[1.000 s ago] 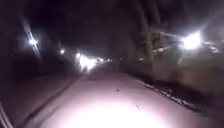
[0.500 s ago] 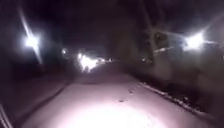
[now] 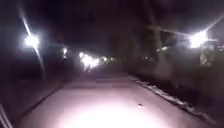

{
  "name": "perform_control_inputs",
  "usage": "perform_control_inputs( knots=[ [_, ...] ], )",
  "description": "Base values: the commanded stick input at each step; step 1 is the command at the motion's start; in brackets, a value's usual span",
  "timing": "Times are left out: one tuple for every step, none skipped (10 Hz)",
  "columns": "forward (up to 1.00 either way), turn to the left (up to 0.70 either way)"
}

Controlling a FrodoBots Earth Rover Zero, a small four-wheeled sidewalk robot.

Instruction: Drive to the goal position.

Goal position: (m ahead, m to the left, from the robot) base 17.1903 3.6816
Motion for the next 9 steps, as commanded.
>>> perform_control_inputs(
  knots=[
    [1.0,0.0],
    [1.0,0.0],
    [1.0,0.0],
    [1.0,0.0],
    [1.0,0.0],
    [1.0,0.0],
    [1.0,0.0],
    [1.0,0.0],
    [1.0,0.0]
  ],
)
